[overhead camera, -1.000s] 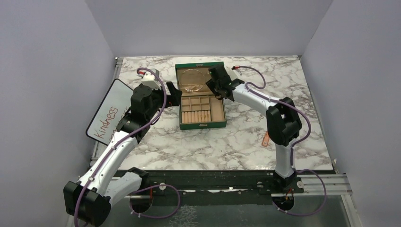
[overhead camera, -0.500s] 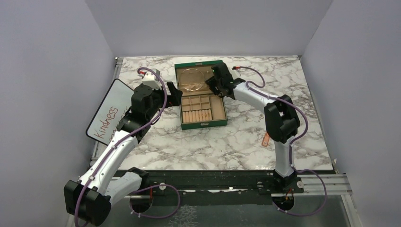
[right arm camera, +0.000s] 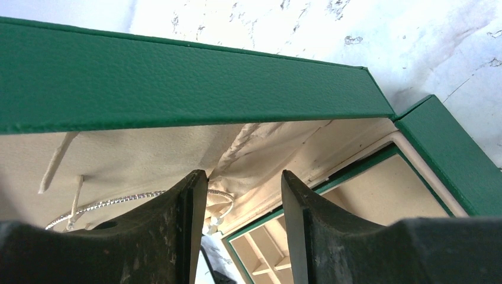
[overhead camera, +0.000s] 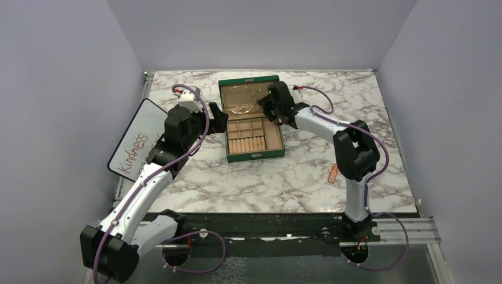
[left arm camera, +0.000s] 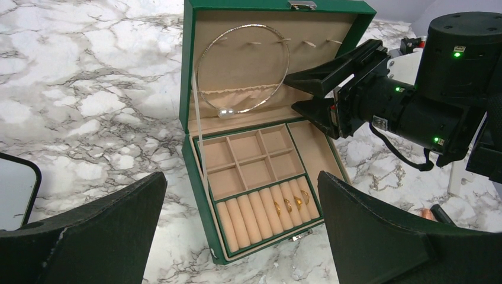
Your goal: Organize the mixed jewelry
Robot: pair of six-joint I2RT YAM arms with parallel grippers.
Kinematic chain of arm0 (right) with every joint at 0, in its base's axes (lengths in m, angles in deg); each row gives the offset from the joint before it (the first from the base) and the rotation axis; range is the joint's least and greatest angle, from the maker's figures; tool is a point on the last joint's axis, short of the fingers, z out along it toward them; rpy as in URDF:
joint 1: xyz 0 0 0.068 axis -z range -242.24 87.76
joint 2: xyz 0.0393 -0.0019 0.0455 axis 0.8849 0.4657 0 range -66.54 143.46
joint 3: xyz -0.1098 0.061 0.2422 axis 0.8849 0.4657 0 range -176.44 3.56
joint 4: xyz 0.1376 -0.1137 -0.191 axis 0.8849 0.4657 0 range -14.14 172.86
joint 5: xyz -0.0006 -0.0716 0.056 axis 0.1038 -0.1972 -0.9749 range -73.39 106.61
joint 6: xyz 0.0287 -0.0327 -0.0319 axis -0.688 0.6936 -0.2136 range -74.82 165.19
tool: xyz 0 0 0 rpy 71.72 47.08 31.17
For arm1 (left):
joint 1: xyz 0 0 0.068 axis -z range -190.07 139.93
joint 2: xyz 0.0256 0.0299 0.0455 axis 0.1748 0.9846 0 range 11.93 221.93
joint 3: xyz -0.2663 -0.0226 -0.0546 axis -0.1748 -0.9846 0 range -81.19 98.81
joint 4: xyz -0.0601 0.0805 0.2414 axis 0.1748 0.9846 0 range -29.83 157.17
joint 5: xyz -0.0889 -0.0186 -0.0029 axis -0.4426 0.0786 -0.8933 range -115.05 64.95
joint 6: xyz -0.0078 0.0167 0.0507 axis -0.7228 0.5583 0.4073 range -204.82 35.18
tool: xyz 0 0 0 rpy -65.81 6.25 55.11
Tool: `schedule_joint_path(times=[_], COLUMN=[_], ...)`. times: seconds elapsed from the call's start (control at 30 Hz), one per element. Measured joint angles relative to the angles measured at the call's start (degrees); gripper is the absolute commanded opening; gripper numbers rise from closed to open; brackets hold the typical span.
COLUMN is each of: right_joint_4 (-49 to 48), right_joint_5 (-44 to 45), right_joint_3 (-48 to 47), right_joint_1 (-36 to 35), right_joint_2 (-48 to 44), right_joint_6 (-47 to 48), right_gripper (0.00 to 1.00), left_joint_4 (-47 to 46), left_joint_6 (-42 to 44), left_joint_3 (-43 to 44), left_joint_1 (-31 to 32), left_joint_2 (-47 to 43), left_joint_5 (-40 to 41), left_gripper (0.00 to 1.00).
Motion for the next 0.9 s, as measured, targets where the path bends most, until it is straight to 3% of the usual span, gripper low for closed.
schedule_joint_path(times=[0.13, 0.7, 0.9], right_joint_4=[-1.07, -0.81, -1.33], right_joint_5=[0.02, -5.60, -9.77], right_joint_3=[0.48, -0.66, -1.16], right_joint_1=[0.02, 0.74, 1.14], right_joint_2=[-0.22, 3.17, 4.31], right_joint_6=[-0.81, -2.97, -3.19], right_gripper=[0.44, 0.42, 0.24], left_joint_4=[0.00, -0.07, -0.07], left_joint_6=[0.15, 0.44, 0.07], left_joint_3=[0.02, 0.00, 0.02], left_joint_1=[0.00, 0.00, 0.00], left_joint_2=[0.00, 0.57, 4.17], left_joint_5=[0.00, -1.07, -2.62], left_gripper=[0.99, 0.98, 0.89])
